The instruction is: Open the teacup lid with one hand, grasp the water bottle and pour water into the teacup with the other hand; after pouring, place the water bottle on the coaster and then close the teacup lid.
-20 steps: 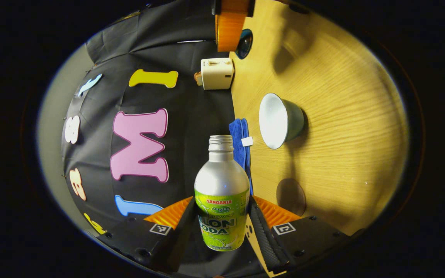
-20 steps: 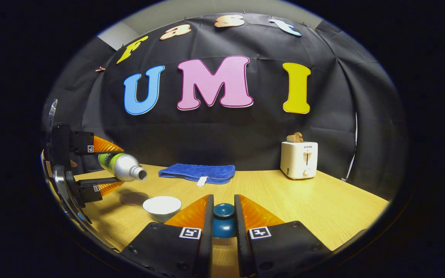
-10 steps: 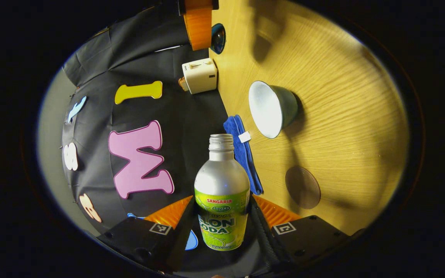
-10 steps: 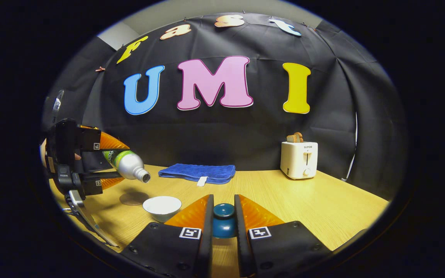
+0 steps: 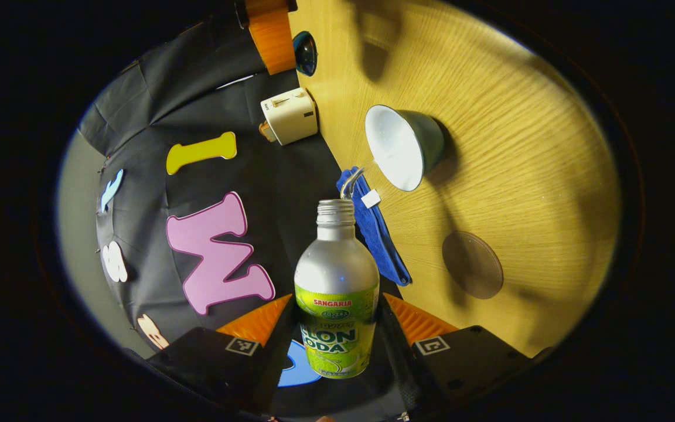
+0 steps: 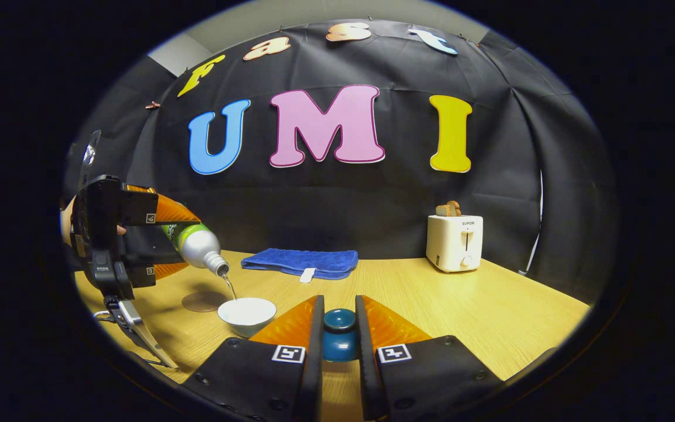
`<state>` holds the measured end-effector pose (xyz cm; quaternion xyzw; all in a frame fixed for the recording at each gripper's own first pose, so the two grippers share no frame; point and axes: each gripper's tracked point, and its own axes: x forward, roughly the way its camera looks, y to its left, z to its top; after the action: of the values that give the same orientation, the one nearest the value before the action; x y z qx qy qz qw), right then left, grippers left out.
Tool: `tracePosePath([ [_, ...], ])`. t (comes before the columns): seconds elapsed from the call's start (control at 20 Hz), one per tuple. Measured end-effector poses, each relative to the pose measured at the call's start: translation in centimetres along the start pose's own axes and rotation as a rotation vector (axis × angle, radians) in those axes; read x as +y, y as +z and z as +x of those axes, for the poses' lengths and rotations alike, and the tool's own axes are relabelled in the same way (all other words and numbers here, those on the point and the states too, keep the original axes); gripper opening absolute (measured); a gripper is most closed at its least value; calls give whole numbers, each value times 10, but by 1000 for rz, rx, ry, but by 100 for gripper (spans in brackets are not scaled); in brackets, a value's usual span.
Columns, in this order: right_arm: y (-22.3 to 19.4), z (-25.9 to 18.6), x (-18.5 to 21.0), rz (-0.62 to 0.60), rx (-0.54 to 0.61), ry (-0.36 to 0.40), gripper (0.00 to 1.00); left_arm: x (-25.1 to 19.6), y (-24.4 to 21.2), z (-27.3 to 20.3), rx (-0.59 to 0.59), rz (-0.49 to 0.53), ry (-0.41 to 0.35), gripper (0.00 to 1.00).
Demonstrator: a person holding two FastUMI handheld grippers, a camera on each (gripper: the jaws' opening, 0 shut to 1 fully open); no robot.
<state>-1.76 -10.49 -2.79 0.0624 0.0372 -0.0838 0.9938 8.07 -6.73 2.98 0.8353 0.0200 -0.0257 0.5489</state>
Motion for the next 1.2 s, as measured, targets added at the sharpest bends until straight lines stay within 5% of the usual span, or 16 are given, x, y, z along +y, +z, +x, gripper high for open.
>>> tracePosePath([
  [0.65, -1, 1, 0, 0, 0, 1, 30, 24, -2, 2, -21, 196, 42, 82],
  [1.2, 0, 0, 0, 0, 2, 10, 30, 46, 15, 3, -63, 459, 64, 81],
])
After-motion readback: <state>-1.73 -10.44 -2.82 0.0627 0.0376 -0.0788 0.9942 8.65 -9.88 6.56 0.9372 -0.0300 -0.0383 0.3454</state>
